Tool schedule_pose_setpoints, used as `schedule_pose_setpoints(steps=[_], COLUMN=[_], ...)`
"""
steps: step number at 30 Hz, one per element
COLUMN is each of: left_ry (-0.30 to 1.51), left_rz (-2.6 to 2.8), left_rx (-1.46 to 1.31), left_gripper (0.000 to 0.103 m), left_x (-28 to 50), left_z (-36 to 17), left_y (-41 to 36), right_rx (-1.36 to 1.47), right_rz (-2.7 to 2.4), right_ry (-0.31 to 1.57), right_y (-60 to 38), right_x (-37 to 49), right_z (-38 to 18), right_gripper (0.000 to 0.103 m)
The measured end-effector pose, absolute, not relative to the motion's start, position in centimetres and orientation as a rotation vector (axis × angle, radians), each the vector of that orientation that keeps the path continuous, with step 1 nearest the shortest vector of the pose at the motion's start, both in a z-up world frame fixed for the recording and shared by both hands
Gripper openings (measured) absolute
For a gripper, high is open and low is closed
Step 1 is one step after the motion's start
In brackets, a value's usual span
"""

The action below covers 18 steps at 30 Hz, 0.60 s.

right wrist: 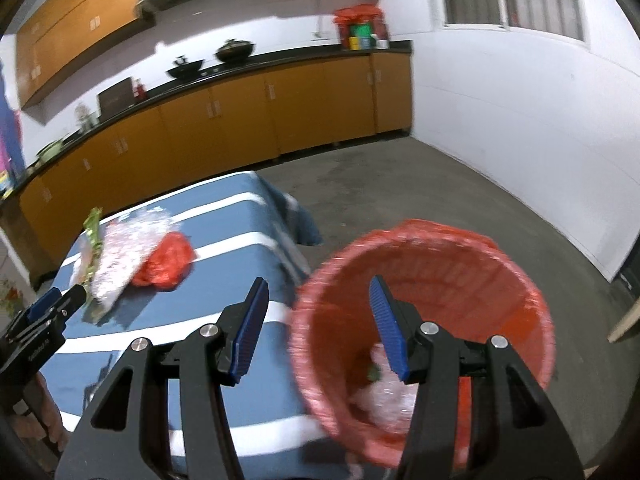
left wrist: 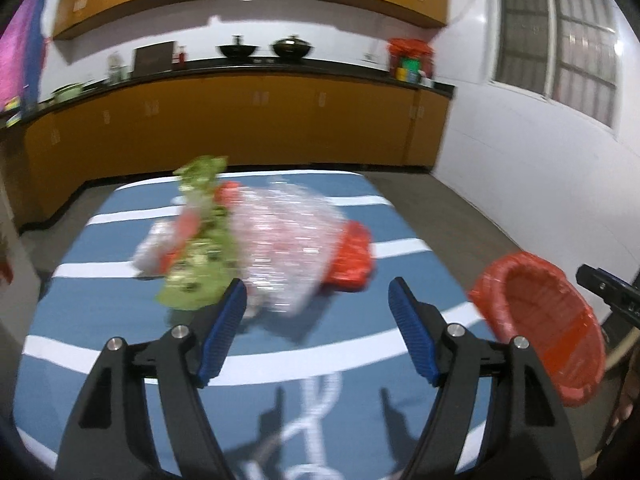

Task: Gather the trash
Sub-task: 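Open both tools over the basket and swing back toward the table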

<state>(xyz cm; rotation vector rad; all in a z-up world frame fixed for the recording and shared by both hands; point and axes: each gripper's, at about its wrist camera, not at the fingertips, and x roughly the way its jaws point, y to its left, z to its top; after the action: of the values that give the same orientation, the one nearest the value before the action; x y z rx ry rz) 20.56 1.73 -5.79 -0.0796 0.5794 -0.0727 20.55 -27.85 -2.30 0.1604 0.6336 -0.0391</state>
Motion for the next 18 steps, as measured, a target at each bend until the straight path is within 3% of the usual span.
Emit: schedule_pose_setpoints(steps=[18], left_ry=[0.546], left_rz=[0.231], left_rx=[-0.221], left_gripper=[0.072], left_x=[19.2], left_z=[-6.2], left_y=[17.6], right_rx=[0.055], right_rz=[0.303], right_ry=[0.693], right_y=[-9.8], right_x=[29.9], right_z=[-3.0], right_gripper=[0.054])
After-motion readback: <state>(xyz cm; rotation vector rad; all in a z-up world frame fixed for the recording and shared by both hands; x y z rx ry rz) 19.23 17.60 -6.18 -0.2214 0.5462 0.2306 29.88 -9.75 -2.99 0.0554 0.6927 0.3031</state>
